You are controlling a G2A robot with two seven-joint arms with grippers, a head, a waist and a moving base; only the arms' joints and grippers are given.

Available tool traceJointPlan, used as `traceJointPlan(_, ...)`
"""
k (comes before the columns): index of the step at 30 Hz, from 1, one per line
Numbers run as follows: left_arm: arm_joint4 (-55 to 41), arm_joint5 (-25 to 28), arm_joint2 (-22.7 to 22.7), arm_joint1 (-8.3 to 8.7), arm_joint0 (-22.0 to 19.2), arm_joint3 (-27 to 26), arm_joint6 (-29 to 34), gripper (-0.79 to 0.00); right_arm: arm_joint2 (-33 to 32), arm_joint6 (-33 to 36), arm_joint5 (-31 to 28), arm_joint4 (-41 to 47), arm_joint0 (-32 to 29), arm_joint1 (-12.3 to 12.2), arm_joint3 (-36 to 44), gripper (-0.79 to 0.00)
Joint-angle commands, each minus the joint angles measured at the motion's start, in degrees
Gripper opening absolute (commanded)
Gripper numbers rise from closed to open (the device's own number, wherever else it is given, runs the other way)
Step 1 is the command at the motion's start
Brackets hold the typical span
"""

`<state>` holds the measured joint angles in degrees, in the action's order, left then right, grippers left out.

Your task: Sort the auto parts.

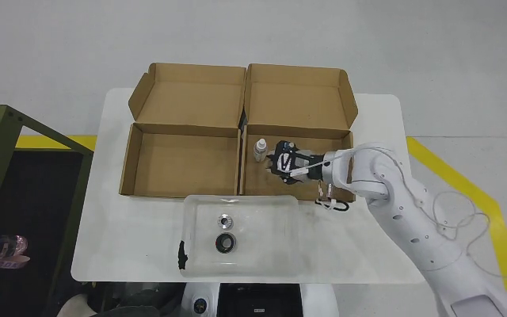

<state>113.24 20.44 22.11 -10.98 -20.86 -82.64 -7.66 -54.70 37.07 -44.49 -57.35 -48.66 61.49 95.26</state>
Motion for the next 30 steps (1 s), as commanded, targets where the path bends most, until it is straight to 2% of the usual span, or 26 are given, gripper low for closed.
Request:
traceJointPlan(1,0.0,0.0,0.0,0.0,0.0,0.0,0.0,0.0,0.54,1.12,0.47,-0.19,0.98,0.16,-1.16,-0.785)
traceJointPlan(17,0.0,0.0,0.0,0.0,0.0,0.0,0.0,0.0,6.76,6.58,5.46,-2.84,7.28,2.32,-10.36,-0.785)
traceJointPlan(26,0.0,0.0,0.0,0.0,0.0,0.0,0.0,0.0,9.62,7.19,7.08,-3.87,9.04,3.57,-13.78,-0.785)
traceJointPlan(30,0.0,0.0,0.0,0.0,0.0,0.0,0.0,0.0,10.37,7.39,7.72,-4.19,9.54,4.0,-14.94,-0.674)
